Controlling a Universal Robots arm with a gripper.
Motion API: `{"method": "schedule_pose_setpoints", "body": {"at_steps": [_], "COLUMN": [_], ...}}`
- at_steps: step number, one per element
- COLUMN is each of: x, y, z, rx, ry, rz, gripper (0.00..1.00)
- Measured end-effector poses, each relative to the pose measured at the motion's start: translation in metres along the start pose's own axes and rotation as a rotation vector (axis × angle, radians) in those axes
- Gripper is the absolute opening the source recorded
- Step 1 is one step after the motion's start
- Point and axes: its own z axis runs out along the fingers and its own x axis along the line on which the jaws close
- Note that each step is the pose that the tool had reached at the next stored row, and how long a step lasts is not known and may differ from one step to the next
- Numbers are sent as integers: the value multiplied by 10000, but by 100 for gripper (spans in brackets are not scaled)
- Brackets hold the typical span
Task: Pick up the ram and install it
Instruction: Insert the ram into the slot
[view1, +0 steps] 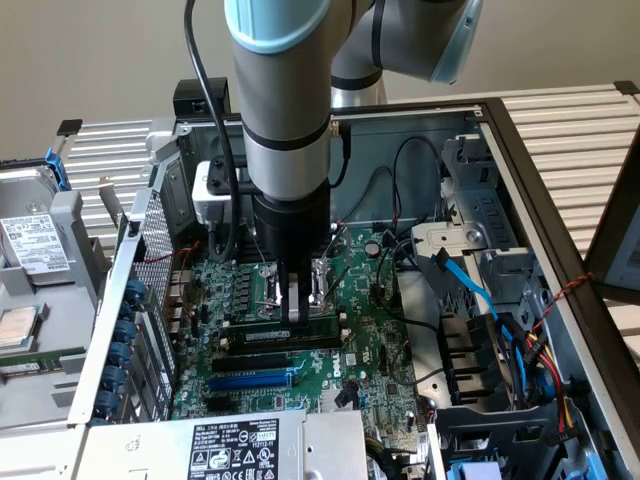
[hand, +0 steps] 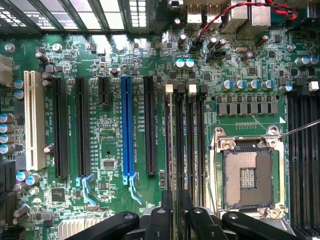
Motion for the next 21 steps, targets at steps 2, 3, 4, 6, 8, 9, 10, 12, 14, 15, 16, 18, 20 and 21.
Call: {"method": "schedule_pose_setpoints", "body": {"at_steps": [2, 3, 4, 6, 8, 9, 10, 12, 14, 15, 16, 18, 20, 21], "x": [0, 0, 0, 1, 1, 1, 1, 2, 1, 1, 1, 1, 1, 1], "y": [0, 0, 0, 0, 0, 0, 0, 0, 0, 1, 1, 1, 0, 0], "z": [0, 0, 1, 9, 11, 12, 12, 13, 15, 15, 15, 15, 15, 15], "rx": [-1, -1, -1, 0, 2, 4, 4, 4, 5, 2, 4, 6, 5, 5], "ry": [1, 1, 2, 3, 38, 59, 71, 74, 72, 72, 73, 71, 72, 72], "rz": [0, 0, 0, 0, 1, 1, 1, 1, 1, 3, 3, 3, 1, 1], "gripper": [20, 20, 20, 20, 20, 20, 20, 20, 20, 22, 28, 28, 35, 35]}}
